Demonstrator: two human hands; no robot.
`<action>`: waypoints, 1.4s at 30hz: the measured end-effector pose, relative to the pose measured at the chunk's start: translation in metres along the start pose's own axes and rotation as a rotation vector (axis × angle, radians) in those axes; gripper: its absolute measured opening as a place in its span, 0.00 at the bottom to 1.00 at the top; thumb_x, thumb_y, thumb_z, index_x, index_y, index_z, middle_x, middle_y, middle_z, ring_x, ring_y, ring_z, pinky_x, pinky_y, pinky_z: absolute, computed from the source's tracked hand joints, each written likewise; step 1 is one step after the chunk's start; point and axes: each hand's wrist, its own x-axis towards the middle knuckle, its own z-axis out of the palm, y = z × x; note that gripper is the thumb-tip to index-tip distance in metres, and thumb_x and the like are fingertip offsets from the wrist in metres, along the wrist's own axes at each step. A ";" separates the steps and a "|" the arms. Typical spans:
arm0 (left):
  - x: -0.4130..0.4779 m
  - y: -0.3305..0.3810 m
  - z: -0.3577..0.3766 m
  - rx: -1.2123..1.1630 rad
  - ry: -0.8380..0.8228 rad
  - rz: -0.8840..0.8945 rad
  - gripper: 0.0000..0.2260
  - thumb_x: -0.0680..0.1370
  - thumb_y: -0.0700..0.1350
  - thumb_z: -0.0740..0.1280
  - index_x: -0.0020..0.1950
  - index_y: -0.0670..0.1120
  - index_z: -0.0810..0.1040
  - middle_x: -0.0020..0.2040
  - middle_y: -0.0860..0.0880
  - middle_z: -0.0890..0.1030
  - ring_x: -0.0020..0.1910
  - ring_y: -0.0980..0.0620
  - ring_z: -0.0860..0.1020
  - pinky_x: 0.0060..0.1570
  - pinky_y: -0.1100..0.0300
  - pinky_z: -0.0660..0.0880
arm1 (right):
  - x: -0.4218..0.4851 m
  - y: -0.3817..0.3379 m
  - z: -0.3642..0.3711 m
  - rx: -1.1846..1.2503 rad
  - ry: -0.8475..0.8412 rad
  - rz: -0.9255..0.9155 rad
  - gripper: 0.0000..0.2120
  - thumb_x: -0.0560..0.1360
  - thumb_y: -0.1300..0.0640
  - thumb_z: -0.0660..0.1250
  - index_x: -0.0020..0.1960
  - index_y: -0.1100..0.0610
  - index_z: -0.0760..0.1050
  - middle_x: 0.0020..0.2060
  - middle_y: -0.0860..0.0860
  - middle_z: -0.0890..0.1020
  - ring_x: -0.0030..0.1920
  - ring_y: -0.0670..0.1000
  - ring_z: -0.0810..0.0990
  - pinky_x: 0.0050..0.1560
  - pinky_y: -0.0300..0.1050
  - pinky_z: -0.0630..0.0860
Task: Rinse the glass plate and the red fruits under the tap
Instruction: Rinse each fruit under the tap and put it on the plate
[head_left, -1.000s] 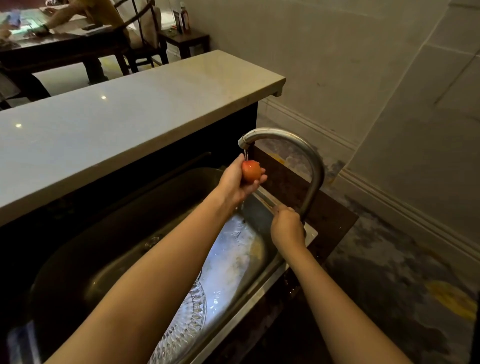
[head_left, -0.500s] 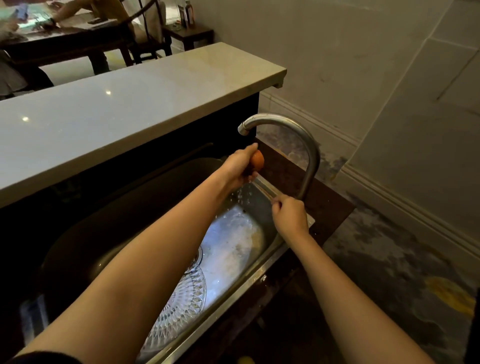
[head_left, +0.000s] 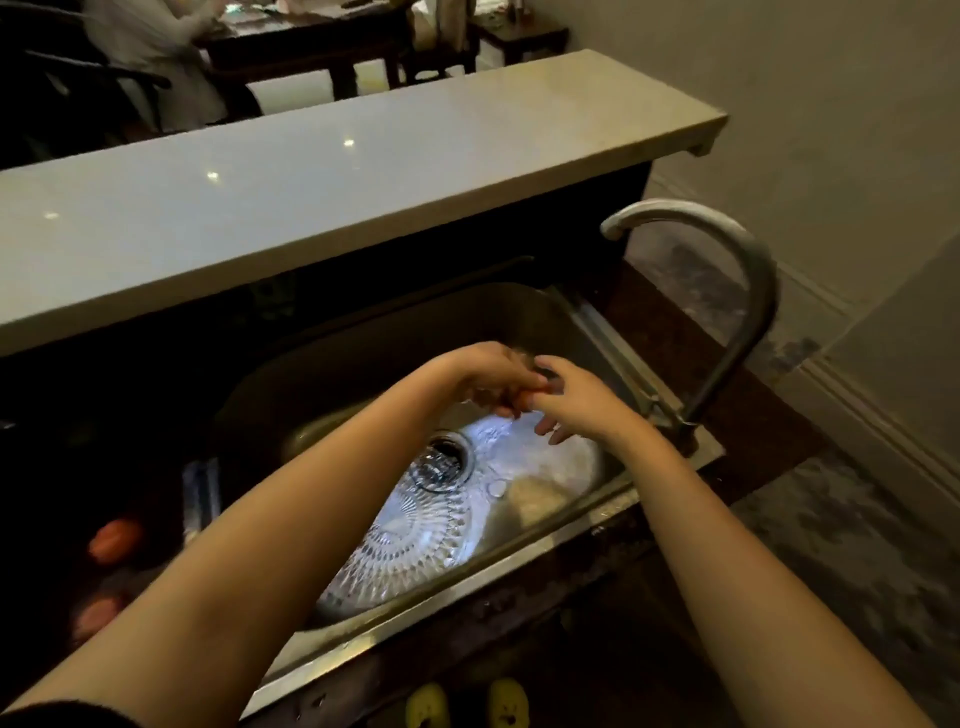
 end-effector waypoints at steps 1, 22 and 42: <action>-0.006 -0.014 -0.004 -0.007 -0.004 -0.043 0.09 0.76 0.49 0.67 0.43 0.43 0.78 0.26 0.50 0.80 0.25 0.57 0.79 0.28 0.65 0.74 | 0.004 -0.004 0.007 0.025 -0.117 0.000 0.32 0.74 0.60 0.65 0.74 0.54 0.56 0.49 0.53 0.79 0.35 0.48 0.81 0.30 0.38 0.78; -0.246 -0.299 0.052 0.674 0.719 -0.147 0.21 0.78 0.52 0.59 0.68 0.44 0.73 0.70 0.43 0.71 0.71 0.39 0.66 0.71 0.44 0.61 | 0.087 0.049 0.253 -0.611 -0.458 -0.280 0.26 0.68 0.65 0.69 0.64 0.59 0.67 0.63 0.62 0.68 0.61 0.62 0.71 0.61 0.47 0.69; -0.241 -0.319 0.064 0.814 0.800 -0.139 0.23 0.80 0.51 0.54 0.74 0.44 0.64 0.75 0.45 0.62 0.76 0.45 0.56 0.76 0.51 0.50 | 0.064 -0.117 0.341 -0.594 -0.501 -1.085 0.28 0.72 0.50 0.67 0.70 0.53 0.65 0.67 0.54 0.70 0.63 0.58 0.67 0.63 0.54 0.65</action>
